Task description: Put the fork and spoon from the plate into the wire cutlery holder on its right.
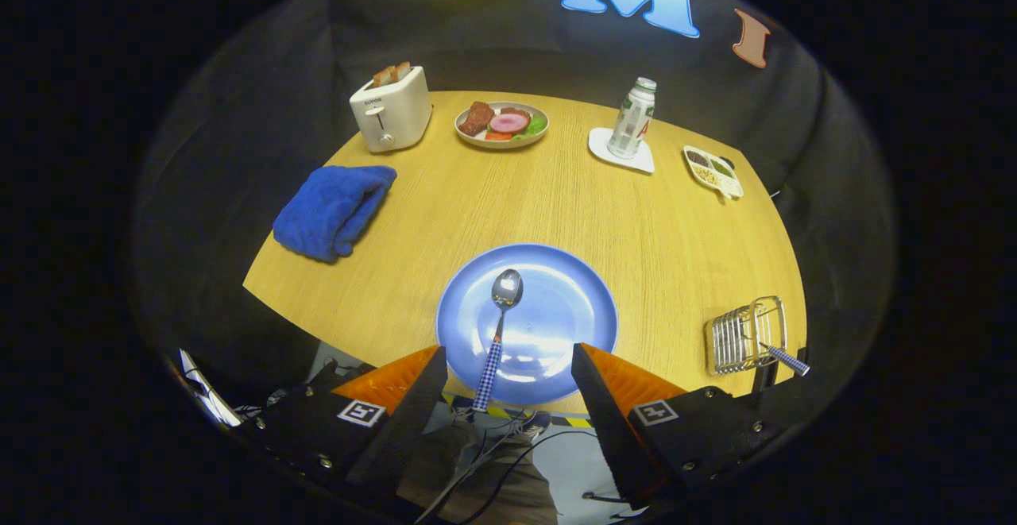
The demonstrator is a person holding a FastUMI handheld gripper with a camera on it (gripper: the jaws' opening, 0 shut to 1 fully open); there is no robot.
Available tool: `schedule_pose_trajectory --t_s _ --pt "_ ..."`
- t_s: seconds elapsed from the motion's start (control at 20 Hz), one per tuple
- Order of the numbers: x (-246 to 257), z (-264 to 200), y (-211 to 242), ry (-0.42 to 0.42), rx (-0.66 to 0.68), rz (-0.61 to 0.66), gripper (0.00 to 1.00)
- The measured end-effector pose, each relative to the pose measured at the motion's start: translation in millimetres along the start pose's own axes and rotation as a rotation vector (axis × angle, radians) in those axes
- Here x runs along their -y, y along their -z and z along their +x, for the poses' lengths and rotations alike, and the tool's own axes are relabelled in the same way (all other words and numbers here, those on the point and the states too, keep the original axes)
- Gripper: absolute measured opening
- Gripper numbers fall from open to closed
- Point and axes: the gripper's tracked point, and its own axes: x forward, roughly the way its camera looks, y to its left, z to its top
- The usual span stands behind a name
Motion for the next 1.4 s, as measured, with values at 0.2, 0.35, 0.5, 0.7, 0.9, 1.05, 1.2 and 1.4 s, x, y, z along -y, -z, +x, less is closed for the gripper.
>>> schedule_pose_trajectory --t_s 0.2,0.35,0.5,0.7,0.9,1.05,1.2,1.4 --pt "-8.5 29.3 29.3 -0.02 -0.105 0.033 0.97" --pt "-6.3 43.0 43.7 -0.024 -0.171 0.038 0.82" --pt "-4.5 54.9 46.6 -0.033 -0.205 0.041 0.68" --pt "-5.6 73.0 47.9 -0.056 -0.266 0.014 0.63" --pt "-6.4 79.5 48.1 -0.086 -0.315 -0.013 0.63" --pt "0.4 75.6 38.6 -0.089 -0.33 -0.025 0.64" --pt "1.8 93.3 57.6 -0.114 -0.411 -0.024 0.21" --pt "-0.8 101.0 56.5 -0.144 -0.419 -0.047 0.21"
